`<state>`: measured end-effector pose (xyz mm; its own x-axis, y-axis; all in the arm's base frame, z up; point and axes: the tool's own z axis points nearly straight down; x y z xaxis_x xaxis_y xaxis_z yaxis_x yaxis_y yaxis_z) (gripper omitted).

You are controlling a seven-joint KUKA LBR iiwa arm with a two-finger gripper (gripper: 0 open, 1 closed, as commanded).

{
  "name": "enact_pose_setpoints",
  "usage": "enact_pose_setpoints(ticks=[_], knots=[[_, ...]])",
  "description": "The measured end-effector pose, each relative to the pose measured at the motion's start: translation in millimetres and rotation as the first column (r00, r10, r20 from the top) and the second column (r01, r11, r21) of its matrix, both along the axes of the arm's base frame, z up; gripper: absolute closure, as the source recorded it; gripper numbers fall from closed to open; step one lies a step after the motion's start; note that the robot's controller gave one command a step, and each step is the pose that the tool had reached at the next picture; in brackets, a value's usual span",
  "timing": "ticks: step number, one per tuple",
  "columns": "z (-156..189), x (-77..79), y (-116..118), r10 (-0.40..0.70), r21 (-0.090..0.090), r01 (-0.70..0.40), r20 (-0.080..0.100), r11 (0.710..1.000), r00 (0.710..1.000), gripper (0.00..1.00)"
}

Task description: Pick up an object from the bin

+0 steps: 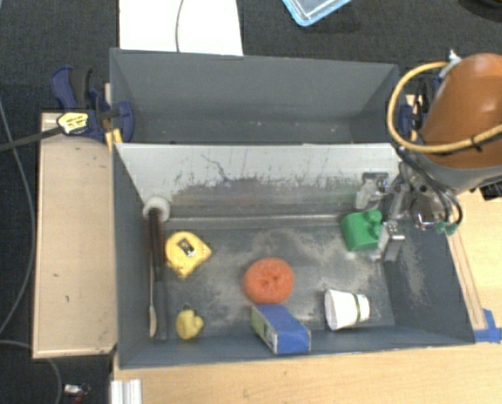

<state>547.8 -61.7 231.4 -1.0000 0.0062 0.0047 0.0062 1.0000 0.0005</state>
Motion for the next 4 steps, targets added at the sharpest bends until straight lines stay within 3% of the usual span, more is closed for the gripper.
enact_pose_setpoints(ticks=[1, 2, 3, 4], knots=[[5, 1.4, 0, 0.002, -0.001, -0.002, 0.008, 1.0, 1.0, 0.0], [-39, -16.4, 40, 0.054, -0.002, -0.054, 0.012, 0.999, 0.998, 0.0], [-60, -55.9, 49, 0.042, -0.003, -0.042, 0.017, 0.999, 0.999, 0.0], [-101, -67.1, 81, 0.039, -0.001, -0.039, 0.016, 0.999, 0.999, 0.0]])
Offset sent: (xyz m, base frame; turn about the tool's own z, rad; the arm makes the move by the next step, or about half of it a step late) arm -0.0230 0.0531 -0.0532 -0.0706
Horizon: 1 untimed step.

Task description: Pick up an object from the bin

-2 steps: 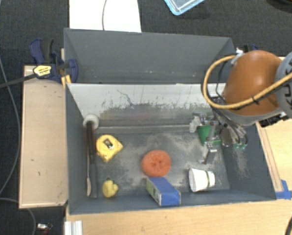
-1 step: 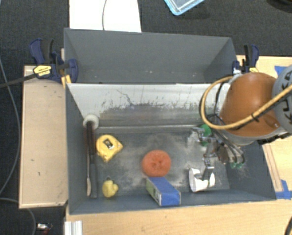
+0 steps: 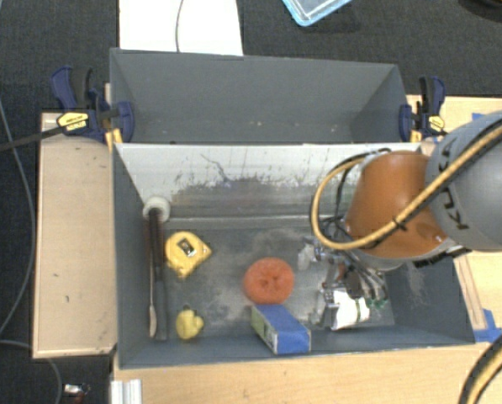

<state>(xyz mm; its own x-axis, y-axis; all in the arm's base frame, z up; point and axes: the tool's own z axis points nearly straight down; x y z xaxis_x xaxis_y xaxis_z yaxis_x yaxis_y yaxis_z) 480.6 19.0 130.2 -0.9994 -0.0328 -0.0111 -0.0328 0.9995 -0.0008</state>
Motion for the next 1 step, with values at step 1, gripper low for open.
enact_pose_setpoints(ticks=[1], knots=[[-19.2, -2.7, 16.5, 0.008, 0.001, -0.008, -0.004, 1.0, 1.0, 0.0]])
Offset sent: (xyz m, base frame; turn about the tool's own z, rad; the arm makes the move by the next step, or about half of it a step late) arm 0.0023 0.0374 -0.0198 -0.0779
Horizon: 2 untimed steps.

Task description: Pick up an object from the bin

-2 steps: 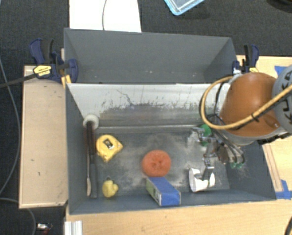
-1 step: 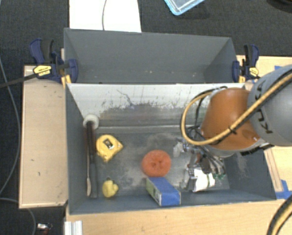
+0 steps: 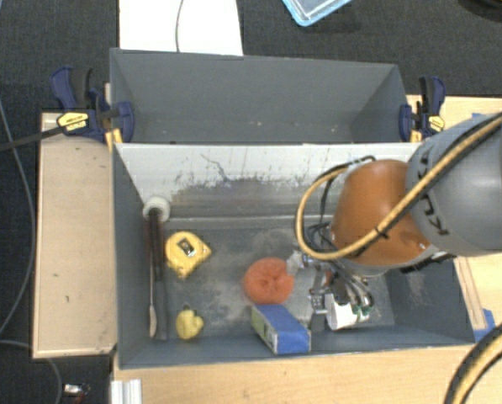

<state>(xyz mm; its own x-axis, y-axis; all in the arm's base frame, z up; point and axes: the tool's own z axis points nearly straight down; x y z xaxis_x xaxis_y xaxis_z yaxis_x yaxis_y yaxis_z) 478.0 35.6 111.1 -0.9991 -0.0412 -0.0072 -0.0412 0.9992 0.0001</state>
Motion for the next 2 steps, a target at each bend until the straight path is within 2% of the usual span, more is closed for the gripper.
enact_pose_setpoints(ticks=[1, 2], knots=[[0, 5.7, 22, 0.073, 0.0, -0.073, 0.004, 0.997, 0.997, 0.0], [-24, 54.5, 23, 0.105, -0.001, -0.105, 0.006, 0.995, 0.994, 0.0]])
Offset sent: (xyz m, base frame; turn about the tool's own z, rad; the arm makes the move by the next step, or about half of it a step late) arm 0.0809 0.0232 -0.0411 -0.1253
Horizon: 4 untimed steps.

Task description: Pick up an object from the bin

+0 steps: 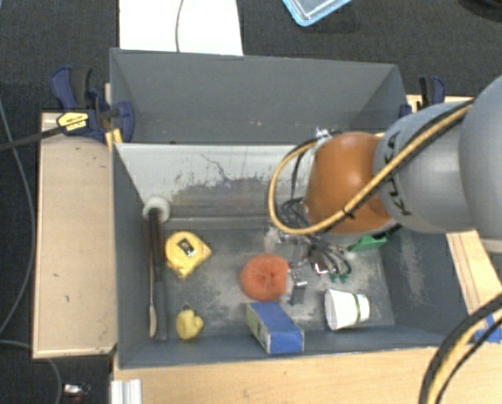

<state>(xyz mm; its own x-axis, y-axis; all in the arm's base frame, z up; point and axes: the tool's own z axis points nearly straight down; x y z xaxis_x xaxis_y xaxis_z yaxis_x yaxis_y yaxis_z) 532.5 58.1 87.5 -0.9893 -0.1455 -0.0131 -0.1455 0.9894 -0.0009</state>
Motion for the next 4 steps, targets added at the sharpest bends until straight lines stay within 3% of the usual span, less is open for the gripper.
enact_pose_setpoints(ticks=[1, 2, 3, 4], knots=[[-18, 21.5, 2, 0.047, 0.0, -0.047, 0.002, 0.999, 0.999, 0.0], [-17, 19.8, 2, 0.013, 0.001, -0.013, 0.001, 1.0, 1.0, 0.0], [-17, 20.1, 19, -0.288, 0.006, 0.288, 0.002, 0.958, 0.958, 0.0], [-17, 17.2, 28, -0.329, 0.007, 0.329, 0.0, 0.944, 0.944, 0.0]])
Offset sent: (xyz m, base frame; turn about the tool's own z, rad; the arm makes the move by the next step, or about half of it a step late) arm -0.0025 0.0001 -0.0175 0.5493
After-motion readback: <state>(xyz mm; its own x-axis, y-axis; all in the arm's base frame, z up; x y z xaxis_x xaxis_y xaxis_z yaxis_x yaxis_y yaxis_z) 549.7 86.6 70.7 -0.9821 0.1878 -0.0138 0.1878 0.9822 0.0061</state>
